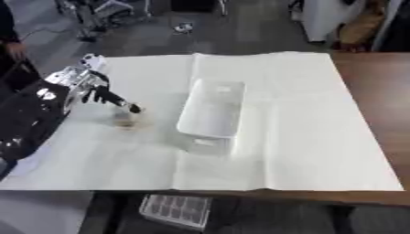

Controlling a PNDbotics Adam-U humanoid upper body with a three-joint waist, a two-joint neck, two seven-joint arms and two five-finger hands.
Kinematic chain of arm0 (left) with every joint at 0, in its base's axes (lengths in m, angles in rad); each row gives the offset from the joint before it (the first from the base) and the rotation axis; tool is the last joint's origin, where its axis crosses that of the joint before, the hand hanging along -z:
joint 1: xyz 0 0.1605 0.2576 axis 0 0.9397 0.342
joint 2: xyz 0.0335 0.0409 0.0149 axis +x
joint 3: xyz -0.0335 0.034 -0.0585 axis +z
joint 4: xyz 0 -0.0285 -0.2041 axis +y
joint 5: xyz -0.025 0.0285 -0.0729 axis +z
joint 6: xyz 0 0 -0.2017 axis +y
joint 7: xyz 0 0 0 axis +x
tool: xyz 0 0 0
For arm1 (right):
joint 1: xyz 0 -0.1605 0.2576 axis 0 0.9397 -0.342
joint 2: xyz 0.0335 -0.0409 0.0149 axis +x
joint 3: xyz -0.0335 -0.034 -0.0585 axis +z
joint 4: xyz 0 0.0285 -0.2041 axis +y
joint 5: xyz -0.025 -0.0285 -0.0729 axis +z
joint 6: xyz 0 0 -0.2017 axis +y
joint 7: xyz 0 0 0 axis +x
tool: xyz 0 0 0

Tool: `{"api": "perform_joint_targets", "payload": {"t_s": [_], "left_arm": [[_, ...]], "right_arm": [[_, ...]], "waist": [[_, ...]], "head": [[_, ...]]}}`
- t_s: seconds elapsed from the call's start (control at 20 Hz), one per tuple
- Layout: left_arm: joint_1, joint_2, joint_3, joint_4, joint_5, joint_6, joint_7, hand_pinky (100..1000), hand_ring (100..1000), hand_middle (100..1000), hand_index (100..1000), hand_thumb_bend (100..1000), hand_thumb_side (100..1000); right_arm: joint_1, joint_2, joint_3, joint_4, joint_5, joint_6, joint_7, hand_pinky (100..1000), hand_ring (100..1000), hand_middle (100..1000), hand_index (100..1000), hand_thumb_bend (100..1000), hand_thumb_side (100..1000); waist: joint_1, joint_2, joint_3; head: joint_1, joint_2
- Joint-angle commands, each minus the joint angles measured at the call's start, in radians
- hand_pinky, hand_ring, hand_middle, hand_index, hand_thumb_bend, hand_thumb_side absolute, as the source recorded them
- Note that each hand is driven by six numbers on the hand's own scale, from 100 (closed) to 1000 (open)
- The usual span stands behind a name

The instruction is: Pick up objects on the table and place them in the box.

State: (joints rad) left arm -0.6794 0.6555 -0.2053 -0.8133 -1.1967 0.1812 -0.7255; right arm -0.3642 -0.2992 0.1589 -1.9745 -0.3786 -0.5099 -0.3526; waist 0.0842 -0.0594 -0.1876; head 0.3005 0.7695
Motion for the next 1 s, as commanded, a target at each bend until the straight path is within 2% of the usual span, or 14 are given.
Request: {"api": "perform_joint_targets", "payload": {"t_s": [0.05,0.3,0.55,0.75,0.9,0.95,1.0], "left_arm": [[-0.011,0.02,0.01,-0.013,0.01,-0.005,0.006,261,463,623,738,1000,1000],[-0.009,0.014,0.014,0.004,-0.008,-0.01,0.031,324,498,640,762,1000,1000],[-0.012,0.012,0.023,0.021,-0.063,-0.013,0.053,372,539,698,786,1000,1000],[-0.014,0.009,0.028,0.023,-0.09,-0.025,0.084,522,647,762,821,1000,1000],[-0.01,0.003,0.03,0.026,-0.091,-0.04,0.107,575,695,781,838,1000,1000],[-0.009,0.0,0.03,0.027,-0.088,-0.047,0.115,628,745,797,850,1000,1000],[-0.007,-0.002,0.03,0.028,-0.084,-0.052,0.122,631,746,797,849,1000,1000]], "right_arm": [[-0.025,-0.003,0.001,-0.01,-0.005,0.001,0.005,366,459,462,619,100,1000],[-0.026,-0.003,0.001,-0.009,-0.007,0.001,0.006,365,459,462,620,100,1000],[-0.025,-0.003,0.001,-0.007,-0.01,0.001,0.006,365,459,462,621,100,1000],[-0.024,-0.002,0.0,-0.006,-0.011,0.001,0.006,365,459,462,621,100,1000],[-0.024,-0.002,0.0,-0.006,-0.012,0.0,0.007,365,459,462,621,100,1000],[-0.024,-0.002,0.0,-0.006,-0.013,0.0,0.007,365,459,462,621,100,1000],[-0.023,-0.002,-0.001,-0.006,-0.013,0.0,0.007,365,459,462,621,100,1000]], "waist": [[-0.002,-0.005,-0.002],[0.001,0.0,-0.005],[0.002,0.003,-0.005],[0.001,0.003,-0.004],[0.001,0.003,-0.003],[0.0,0.003,-0.003],[0.0,0.003,-0.003]], "head": [[0.015,0.0],[0.026,0.0],[0.033,0.0],[0.04,0.0],[0.042,0.0],[0.043,0.0],[0.043,0.0]]}}
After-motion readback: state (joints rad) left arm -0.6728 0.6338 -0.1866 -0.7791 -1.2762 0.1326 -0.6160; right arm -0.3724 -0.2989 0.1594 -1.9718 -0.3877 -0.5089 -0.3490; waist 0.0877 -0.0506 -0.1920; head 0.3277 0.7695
